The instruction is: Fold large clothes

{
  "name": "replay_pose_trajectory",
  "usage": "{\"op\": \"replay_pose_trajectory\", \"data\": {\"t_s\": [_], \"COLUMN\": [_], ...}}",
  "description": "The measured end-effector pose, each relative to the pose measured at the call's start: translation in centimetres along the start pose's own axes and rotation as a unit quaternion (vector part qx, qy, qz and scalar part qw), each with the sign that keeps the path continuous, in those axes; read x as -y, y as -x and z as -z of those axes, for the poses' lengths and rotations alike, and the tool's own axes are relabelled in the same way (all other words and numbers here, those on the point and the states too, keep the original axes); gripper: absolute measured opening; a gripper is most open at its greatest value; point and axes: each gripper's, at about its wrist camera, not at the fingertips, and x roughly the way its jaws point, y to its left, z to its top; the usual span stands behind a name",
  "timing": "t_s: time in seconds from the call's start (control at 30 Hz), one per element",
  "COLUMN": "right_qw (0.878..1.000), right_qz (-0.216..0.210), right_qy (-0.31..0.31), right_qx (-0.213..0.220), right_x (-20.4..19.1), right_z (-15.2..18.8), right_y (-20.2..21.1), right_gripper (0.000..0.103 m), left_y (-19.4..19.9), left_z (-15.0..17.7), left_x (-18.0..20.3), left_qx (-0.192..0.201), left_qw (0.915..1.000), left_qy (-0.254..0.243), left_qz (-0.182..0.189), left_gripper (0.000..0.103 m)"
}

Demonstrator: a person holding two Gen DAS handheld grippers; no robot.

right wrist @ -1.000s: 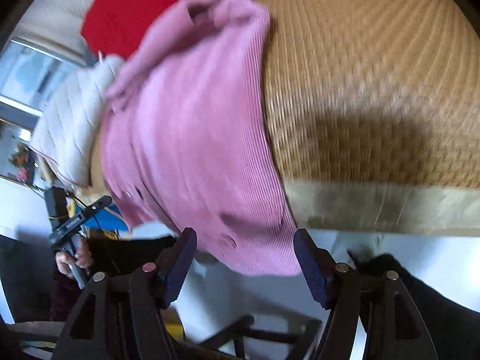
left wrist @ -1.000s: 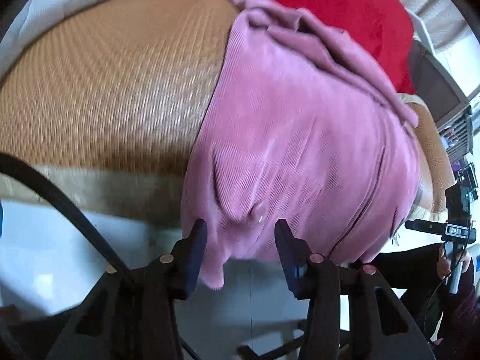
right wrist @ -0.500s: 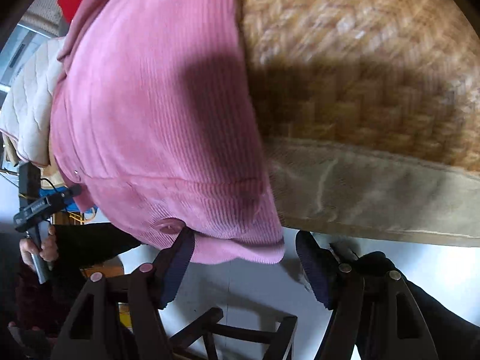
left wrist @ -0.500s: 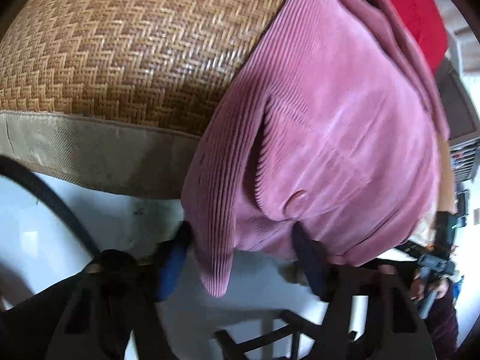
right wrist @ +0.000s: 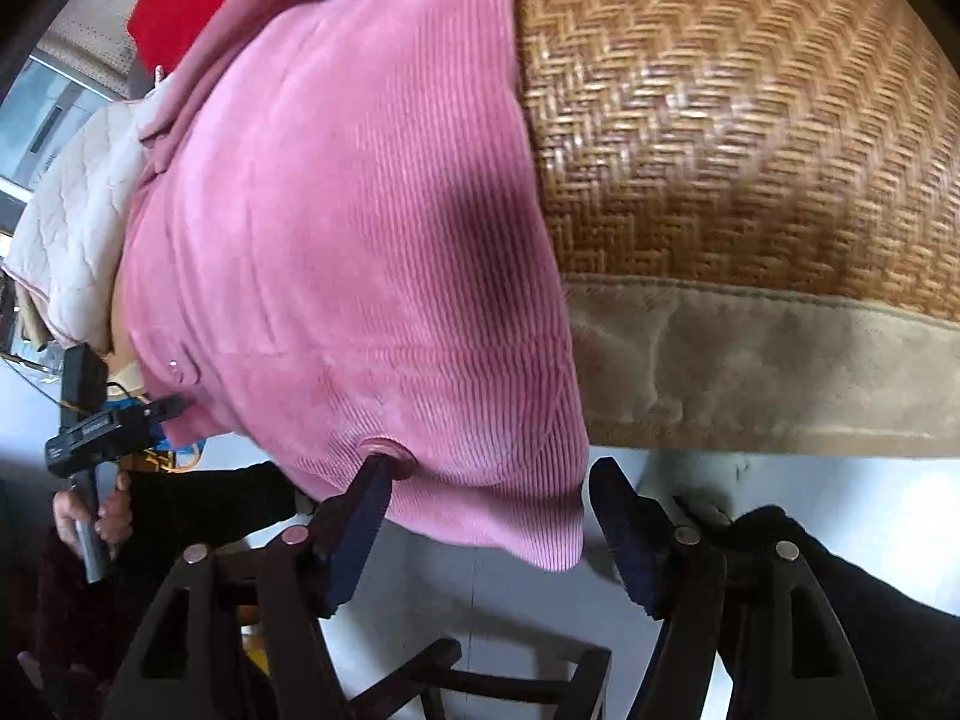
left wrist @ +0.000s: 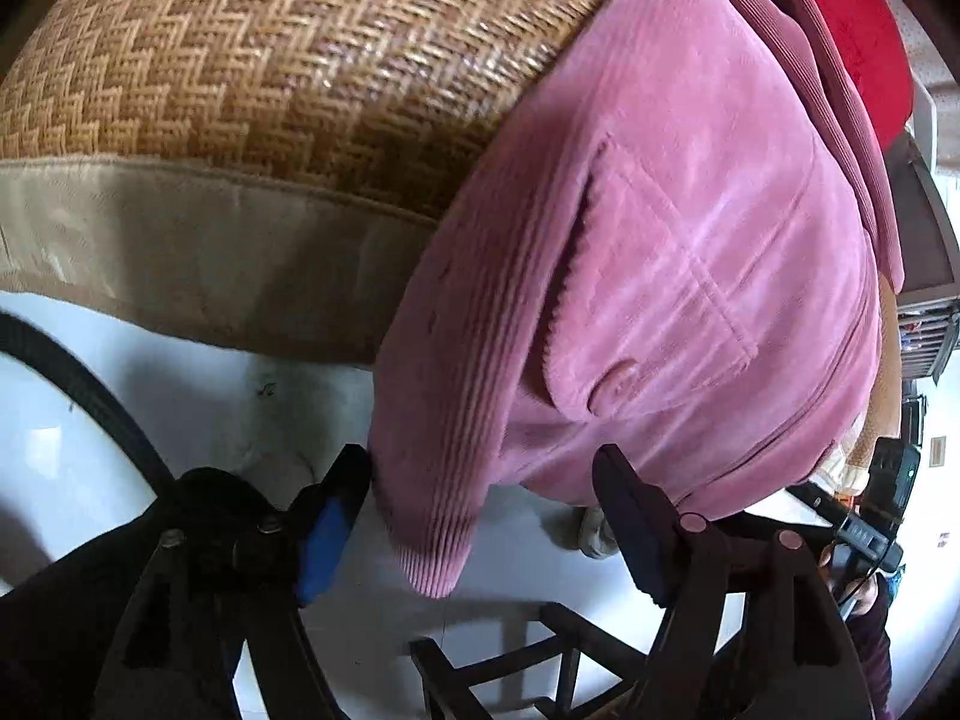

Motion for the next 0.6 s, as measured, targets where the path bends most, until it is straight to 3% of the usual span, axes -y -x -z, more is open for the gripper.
{"op": "replay_pose_trajectory", "data": {"t_s": [0.1,0.13,0.17,0.2,0.23,0.33,0.47,0.6], "right_qw": [0.999,0.998,0.997,0.997,0.997,0.996,0.993,0.985], "right_qz": [-0.004,-0.003,-0.007,-0.009,-0.007,-0.017,-0.071,-0.103], "right_qy": [0.049,0.066,0.076,0.081,0.083,0.083,0.088,0.105], "right_qx": [-0.004,-0.004,-0.003,0.0,0.003,0.007,0.034,0.093], "right_x": [-2.1,-2.9,-3.7,-4.3,-4.7,-5.7,-7.7,-9.2], "right_z": [0.2,0.3,0.4,0.4,0.5,0.8,1.7,1.1], "right_y": [-1.2,-1.4,-1.4,-1.2,-0.9,0.5,4.5,8.9], "right_gripper": [0.072,0.066,0.059,0.043,0.029,0.019,0.015,0.009], "left_y": [0.1,0.3,-0.1,-0.2,-0.1,0.6,3.6,7.8], "left_z": [0.0,-0.1,-0.3,-0.3,-0.2,0.5,1.9,2.3], "left_x": [0.2,0.4,0.1,0.0,0.1,0.0,2.2,4.4], "left_qx": [0.016,0.021,0.02,0.015,0.015,0.016,0.033,0.068], "left_qw": [0.9998,0.9996,0.9996,0.9996,0.9996,0.9991,0.9932,0.978], "left_qy": [-0.012,-0.018,-0.022,-0.021,-0.022,-0.029,-0.079,-0.12], "left_qz": [-0.002,-0.002,0.003,0.008,0.006,0.026,0.079,0.156], "left_gripper": [0.072,0.049,0.018,0.01,0.008,0.007,0.007,0.007]}}
